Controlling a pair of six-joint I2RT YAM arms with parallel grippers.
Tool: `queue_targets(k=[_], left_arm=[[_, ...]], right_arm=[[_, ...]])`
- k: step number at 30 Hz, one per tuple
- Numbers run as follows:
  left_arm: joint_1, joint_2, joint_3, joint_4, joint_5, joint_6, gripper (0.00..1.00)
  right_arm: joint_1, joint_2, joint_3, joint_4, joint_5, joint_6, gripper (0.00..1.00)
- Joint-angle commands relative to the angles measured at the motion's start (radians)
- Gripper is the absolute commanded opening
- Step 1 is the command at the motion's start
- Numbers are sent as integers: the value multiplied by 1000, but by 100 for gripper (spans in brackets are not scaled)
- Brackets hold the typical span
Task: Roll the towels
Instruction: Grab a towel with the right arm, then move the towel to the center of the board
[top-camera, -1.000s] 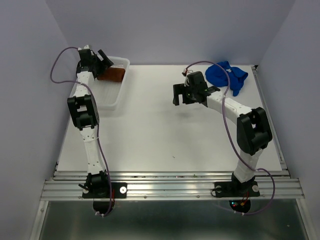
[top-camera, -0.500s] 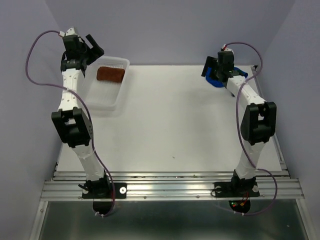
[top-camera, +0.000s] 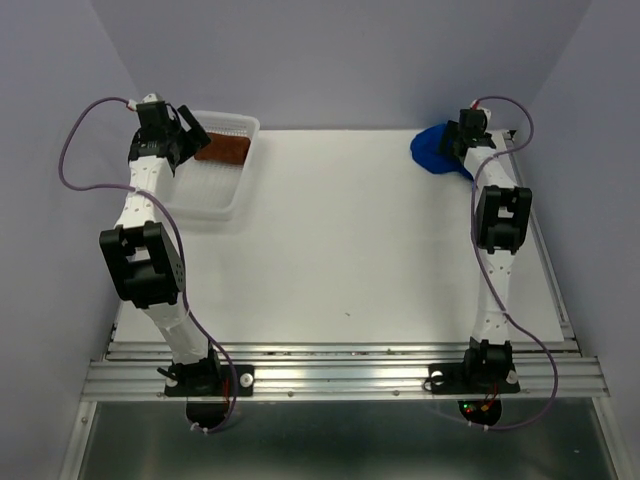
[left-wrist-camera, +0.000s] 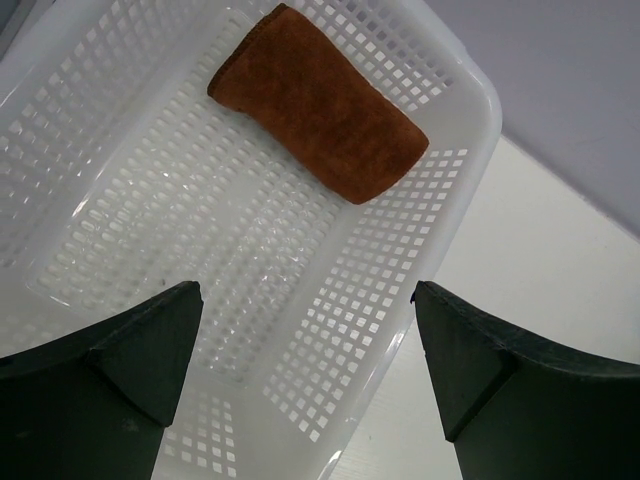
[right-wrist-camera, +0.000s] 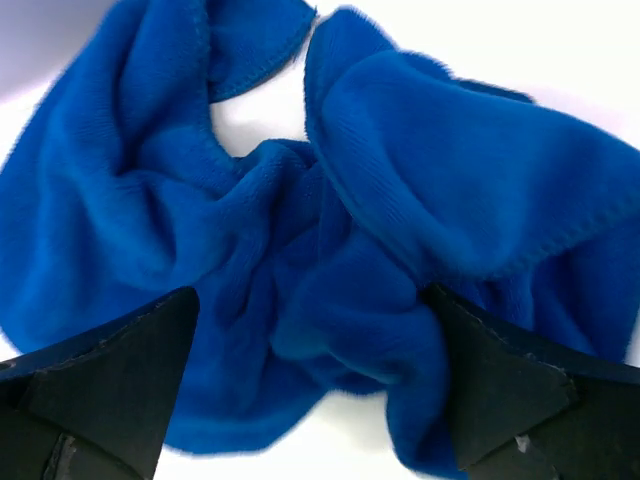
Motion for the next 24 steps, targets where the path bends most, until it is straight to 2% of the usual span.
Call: queue_targets(k=[1, 2, 3, 6, 11, 19, 23, 24], left_arm=[[-4, -44, 28, 27, -21, 10, 99], [-4, -41, 32, 26, -22, 7, 99], [-4, -38, 45, 21, -16, 10, 99], [-4, -40, 54, 26, 2, 11, 99], [-13, -78, 37, 35, 45, -5, 99], [-102, -194, -43, 52, 70, -41, 99], [-144, -245, -90, 50, 82, -55, 99], [-179, -256, -115, 50, 73, -56, 99]], right_arm=[[5, 68, 115, 9, -80, -13, 78], [5, 76, 133, 7, -96, -13, 64], [5, 76, 138, 7, -110, -17, 29], [5, 24, 130, 16, -169, -49, 1], [47, -188, 69, 22, -254, -169, 1], [214, -568, -187, 24, -601, -316, 1], [261, -744, -383, 4, -797, -359, 6], [261, -784, -505, 12, -831, -349, 9]])
